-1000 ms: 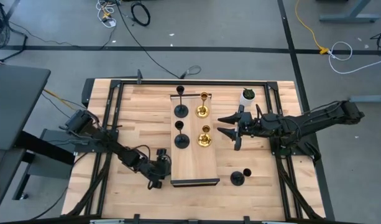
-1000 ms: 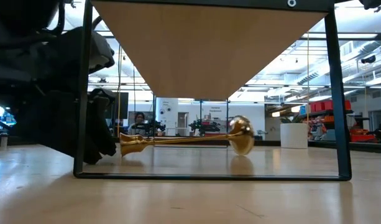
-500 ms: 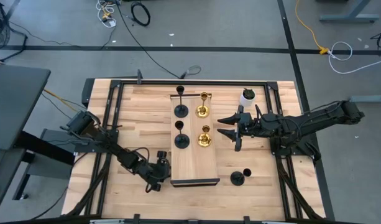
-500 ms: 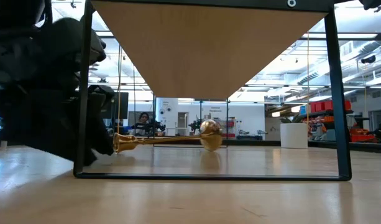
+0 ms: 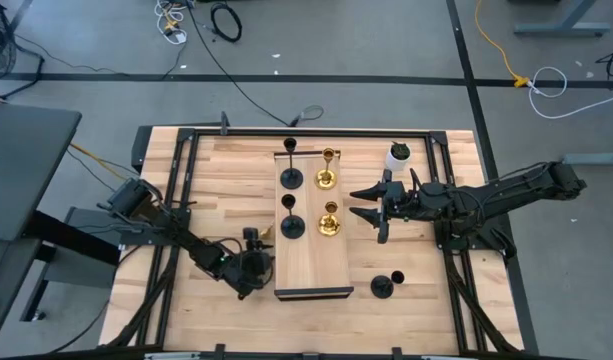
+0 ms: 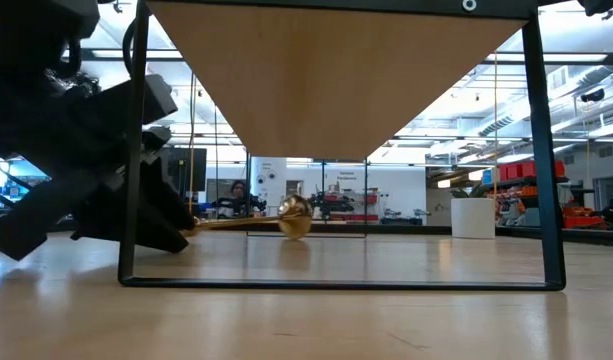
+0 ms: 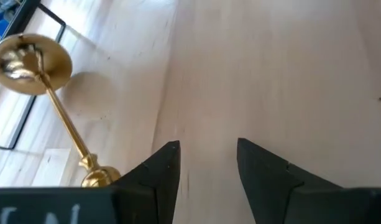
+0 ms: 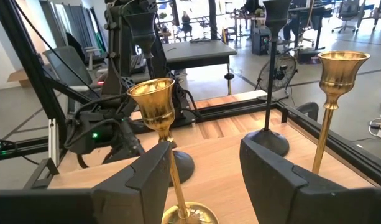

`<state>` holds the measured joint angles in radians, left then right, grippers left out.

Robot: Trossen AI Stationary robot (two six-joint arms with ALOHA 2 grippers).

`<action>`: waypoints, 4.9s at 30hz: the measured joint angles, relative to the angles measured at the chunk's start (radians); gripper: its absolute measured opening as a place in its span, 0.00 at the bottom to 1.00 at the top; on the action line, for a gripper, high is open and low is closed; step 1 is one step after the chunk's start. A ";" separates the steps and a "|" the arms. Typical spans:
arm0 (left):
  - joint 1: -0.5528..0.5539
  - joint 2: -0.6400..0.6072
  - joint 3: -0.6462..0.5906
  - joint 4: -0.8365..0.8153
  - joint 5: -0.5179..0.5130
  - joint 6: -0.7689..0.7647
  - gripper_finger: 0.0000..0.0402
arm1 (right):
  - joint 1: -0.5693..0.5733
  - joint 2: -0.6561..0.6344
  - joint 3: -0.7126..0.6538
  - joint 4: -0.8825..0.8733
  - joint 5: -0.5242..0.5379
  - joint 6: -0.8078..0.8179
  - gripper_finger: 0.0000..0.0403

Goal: Pick & Place candle stick holders
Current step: Put the golden candle holder on the shelf

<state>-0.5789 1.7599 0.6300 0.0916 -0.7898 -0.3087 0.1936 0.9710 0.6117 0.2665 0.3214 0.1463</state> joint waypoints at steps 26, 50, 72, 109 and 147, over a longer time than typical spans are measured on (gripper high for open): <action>0.031 -0.301 0.000 -0.667 -0.181 0.471 0.40 | -0.001 0.000 0.000 -0.045 0.000 -0.005 0.48; 0.557 -0.356 0.180 -1.175 0.068 -0.082 0.37 | 0.000 0.000 0.000 -0.094 0.000 -0.013 0.48; 0.764 -0.439 0.181 -1.091 0.536 -0.681 0.24 | 0.000 0.000 0.000 -0.106 -0.082 -0.046 0.48; 0.768 -0.286 -0.032 -1.030 0.631 -1.009 0.24 | 0.000 0.000 0.000 -0.164 -0.236 -0.136 0.48; 0.579 -0.282 0.426 -1.660 0.528 -0.821 0.09 | -0.001 0.000 0.000 -0.164 -0.232 -0.138 0.48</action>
<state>0.0006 1.4779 1.0561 -1.5684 -0.2614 -1.1293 0.1928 0.9707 0.6117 0.1028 0.0898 0.0082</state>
